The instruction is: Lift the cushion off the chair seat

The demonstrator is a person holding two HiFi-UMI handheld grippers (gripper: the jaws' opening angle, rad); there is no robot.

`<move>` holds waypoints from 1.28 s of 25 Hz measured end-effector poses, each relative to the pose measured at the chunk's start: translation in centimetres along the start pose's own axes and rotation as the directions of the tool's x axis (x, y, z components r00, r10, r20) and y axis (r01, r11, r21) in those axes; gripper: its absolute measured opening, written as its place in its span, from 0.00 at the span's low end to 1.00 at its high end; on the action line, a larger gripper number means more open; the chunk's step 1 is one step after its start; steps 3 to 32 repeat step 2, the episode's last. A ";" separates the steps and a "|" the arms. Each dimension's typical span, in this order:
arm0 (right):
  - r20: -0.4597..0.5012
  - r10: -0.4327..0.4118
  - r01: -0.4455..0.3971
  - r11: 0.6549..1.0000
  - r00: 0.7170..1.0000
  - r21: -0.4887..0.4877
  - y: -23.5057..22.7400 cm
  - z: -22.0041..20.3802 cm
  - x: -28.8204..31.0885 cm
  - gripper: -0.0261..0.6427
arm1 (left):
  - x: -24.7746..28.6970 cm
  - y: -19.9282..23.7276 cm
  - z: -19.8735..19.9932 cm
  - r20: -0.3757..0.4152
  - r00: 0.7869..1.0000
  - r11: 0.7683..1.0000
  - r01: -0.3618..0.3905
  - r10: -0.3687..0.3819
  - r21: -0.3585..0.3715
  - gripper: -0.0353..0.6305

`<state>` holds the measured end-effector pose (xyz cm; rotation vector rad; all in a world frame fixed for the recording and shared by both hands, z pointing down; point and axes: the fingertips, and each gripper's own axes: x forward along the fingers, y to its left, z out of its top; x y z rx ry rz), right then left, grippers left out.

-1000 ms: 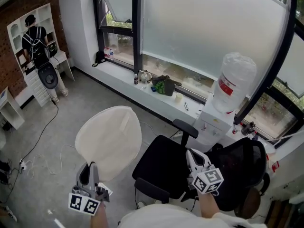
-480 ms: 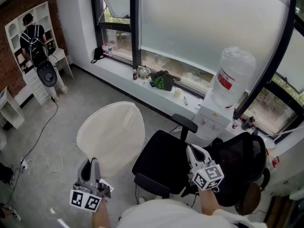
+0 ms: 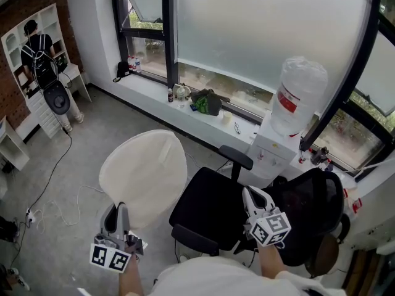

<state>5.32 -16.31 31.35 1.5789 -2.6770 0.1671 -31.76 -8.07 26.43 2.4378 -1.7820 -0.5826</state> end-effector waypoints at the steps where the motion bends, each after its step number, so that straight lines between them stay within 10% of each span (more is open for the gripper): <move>1: 0.001 -0.001 0.001 1.000 1.000 0.001 -0.1 0.0 -0.1 0.04 | 0.1 -0.1 -0.1 -0.002 1.000 1.000 0.001 -0.001 0.000 0.11; 32: 0.001 -0.002 0.002 1.000 1.000 0.002 -0.3 -0.1 -0.1 0.04 | 0.1 -0.3 -0.2 -0.003 1.000 1.000 0.003 -0.003 0.001 0.11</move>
